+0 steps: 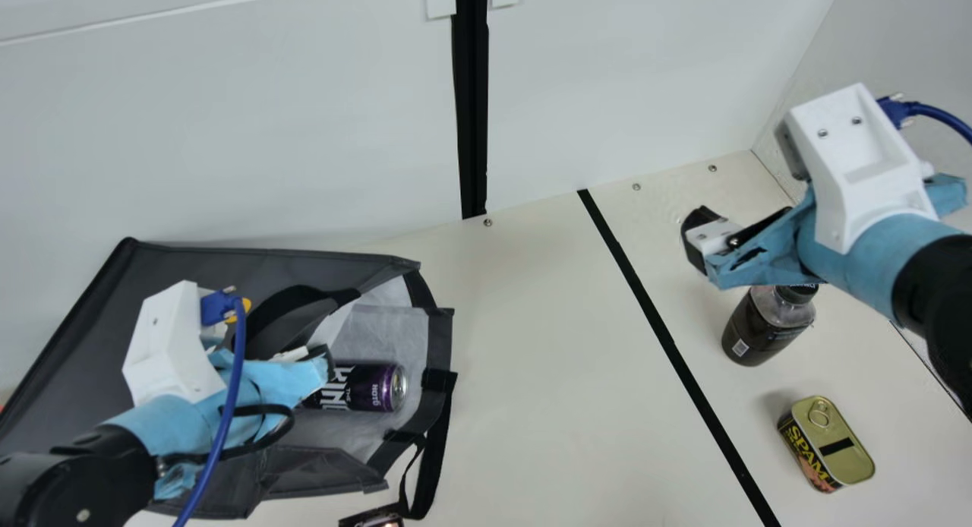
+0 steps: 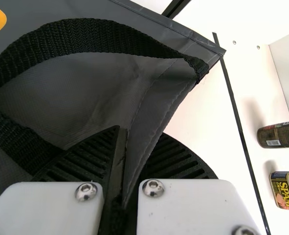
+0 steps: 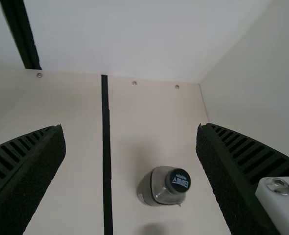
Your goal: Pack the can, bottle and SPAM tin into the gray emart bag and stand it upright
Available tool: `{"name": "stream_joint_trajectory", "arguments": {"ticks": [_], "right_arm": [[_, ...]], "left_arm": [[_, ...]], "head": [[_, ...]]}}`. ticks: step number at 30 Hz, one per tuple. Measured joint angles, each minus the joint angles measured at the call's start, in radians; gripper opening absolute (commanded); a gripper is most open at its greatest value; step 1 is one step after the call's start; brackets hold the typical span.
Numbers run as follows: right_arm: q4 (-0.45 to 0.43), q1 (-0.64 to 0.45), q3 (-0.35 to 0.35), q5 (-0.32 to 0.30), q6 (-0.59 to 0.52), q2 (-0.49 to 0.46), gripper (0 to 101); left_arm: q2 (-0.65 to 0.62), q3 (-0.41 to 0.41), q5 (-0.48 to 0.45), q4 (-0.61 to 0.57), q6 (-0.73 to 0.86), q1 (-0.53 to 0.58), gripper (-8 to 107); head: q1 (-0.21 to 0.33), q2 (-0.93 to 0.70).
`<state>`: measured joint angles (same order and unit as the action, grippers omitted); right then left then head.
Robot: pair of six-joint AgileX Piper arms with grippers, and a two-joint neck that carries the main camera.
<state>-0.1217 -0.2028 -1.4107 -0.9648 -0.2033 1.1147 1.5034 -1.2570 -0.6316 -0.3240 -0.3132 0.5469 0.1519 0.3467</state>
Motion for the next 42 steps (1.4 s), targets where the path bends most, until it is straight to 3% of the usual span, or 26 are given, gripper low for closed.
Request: {"name": "stream_joint_trajectory", "arguments": {"ticks": [8, 20, 29, 42], "right_arm": [[-0.156, 0.049, -0.04, -0.109, 0.14, -0.043, 95], [-0.288, 0.103, -0.089, -0.248, 0.262, -0.096, 95], [-0.277, 0.045, -0.047, -0.257, 0.267, -0.146, 95], [-0.187, -0.087, -0.001, -0.255, 0.21, -0.202, 95]], "left_arm": [[0.0, 0.0, 0.0, 0.0, 0.0, 0.0, -8], [0.0, 0.0, 0.0, 0.0, 0.0, 0.0, -8], [0.0, 0.0, 0.0, 0.0, 0.0, 0.0, -8], [0.0, 0.0, 0.0, 0.0, 0.0, 0.0, -8]], "head": [[0.0, 0.0], [0.0, 0.0], [0.0, 0.002], [0.0, 0.0]]}}
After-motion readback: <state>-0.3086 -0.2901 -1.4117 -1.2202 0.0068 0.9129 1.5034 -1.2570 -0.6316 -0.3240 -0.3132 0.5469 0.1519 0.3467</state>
